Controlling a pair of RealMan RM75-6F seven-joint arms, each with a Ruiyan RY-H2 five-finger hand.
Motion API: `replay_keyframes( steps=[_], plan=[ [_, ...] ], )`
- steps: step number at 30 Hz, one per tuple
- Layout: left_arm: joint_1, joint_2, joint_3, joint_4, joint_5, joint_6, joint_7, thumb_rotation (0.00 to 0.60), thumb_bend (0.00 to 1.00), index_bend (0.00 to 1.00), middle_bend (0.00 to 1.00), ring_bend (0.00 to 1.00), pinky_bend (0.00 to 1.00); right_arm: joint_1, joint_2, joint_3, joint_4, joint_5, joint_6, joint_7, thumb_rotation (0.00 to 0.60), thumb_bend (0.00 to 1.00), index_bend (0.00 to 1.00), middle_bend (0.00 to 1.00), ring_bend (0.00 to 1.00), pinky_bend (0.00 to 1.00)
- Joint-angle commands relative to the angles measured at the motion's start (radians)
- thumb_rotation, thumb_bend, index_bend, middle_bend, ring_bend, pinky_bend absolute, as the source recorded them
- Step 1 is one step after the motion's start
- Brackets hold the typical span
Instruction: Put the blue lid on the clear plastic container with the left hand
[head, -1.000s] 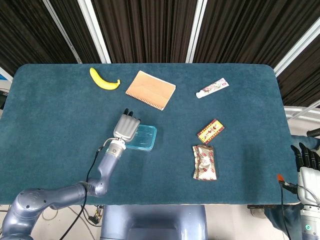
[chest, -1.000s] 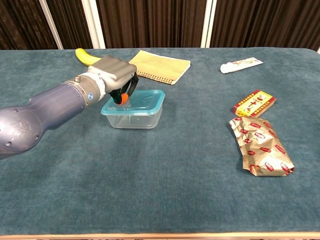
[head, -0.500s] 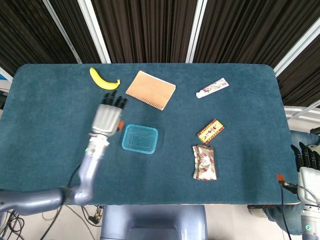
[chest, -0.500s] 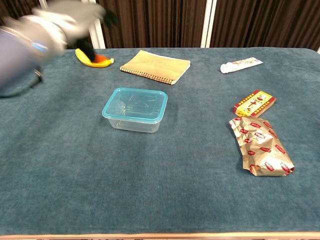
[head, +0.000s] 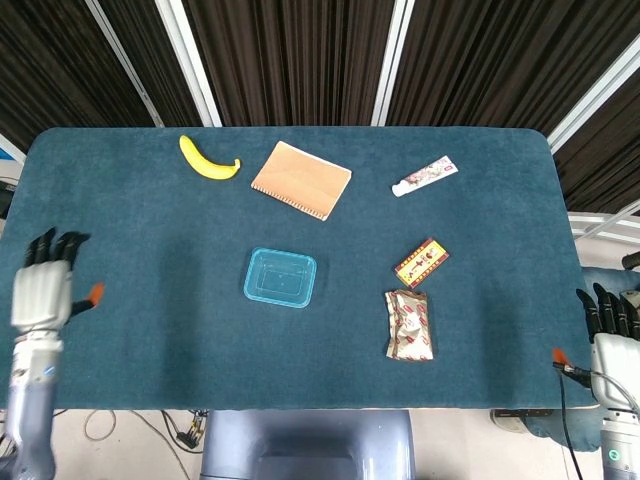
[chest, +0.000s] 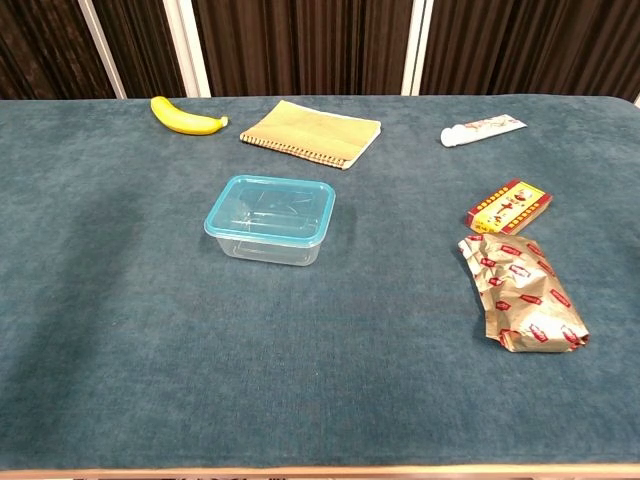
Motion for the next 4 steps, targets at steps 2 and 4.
replay_keyframes(
  steps=[2,4],
  plan=[
    [0.159,0.034,0.096,0.102,0.154,0.076,-0.253,0.600,0.25,0.17,0.11,0.00,0.06,0.002,0.000,-0.005,0.005,-0.018,0.005,-0.004,0.600,0.28,0.10,0.02,0.04,0.00],
    [0.173,0.039,0.094,0.117,0.192,0.094,-0.283,0.600,0.25,0.17,0.10,0.00,0.06,0.003,-0.001,-0.008,0.009,-0.031,0.009,-0.005,0.600,0.28,0.10,0.02,0.04,0.00]
  ],
)
